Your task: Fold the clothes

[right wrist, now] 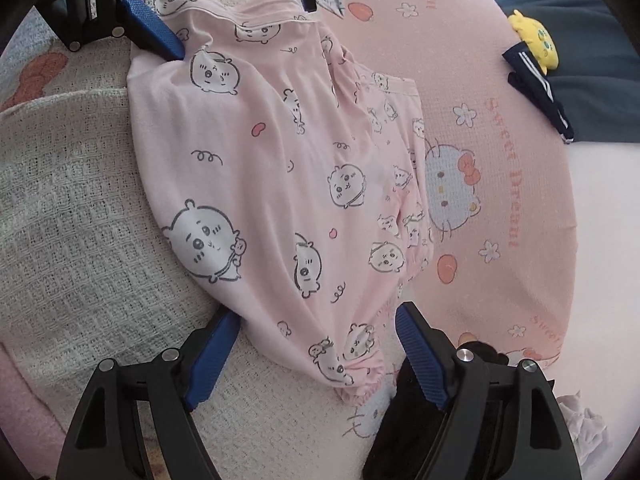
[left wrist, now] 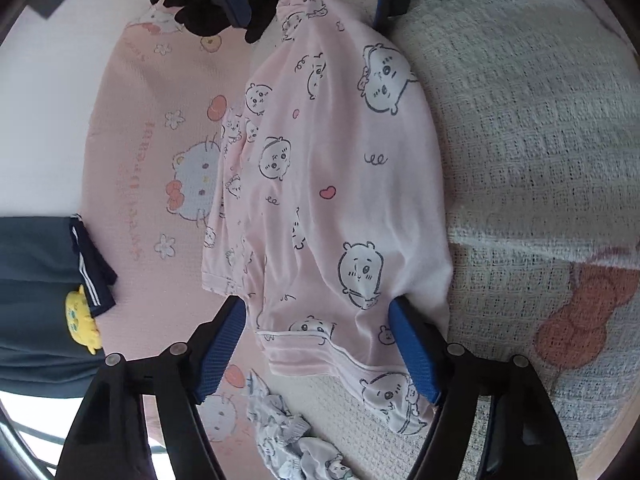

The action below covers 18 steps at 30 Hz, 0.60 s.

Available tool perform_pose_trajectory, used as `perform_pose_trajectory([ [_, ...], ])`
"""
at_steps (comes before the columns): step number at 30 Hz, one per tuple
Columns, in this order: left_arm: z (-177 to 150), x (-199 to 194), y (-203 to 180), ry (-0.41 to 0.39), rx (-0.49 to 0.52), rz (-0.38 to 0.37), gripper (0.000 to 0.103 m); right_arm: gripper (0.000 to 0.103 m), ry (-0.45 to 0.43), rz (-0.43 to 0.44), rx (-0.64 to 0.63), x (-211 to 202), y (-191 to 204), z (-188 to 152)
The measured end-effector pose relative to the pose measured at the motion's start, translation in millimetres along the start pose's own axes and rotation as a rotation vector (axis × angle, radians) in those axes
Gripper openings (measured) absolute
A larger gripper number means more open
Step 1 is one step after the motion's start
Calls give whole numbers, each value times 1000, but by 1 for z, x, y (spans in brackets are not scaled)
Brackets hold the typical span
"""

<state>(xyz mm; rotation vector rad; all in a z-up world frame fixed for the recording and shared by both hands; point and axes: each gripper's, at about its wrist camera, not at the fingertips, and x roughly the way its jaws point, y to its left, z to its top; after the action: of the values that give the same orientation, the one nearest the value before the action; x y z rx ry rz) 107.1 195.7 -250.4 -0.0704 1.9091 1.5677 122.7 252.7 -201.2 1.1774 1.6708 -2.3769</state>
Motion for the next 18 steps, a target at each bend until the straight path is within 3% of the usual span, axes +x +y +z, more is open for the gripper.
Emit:
perform_pose_trajectory([
  [3, 0, -4, 9, 22, -58, -32, 73, 80, -34, -28, -55, -4, 4, 0],
  [7, -3, -22, 30, 13, -149, -136, 74, 80, -47, 6, -35, -6, 0, -4],
  [13, 5, -31, 21, -28, -135, -195, 80, 79, -98, 0, -13, -3, 0, -3],
  [14, 8, -30, 17, -26, -123, -197, 80, 74, -95, 42, 28, -1, -4, -3],
  [15, 10, -28, 13, -25, -112, -199, 80, 55, -93, 83, 68, 0, -8, -3],
  [18, 13, -29, 16, -22, -139, -197, 82, 11, -63, 197, 181, 6, -15, -1],
])
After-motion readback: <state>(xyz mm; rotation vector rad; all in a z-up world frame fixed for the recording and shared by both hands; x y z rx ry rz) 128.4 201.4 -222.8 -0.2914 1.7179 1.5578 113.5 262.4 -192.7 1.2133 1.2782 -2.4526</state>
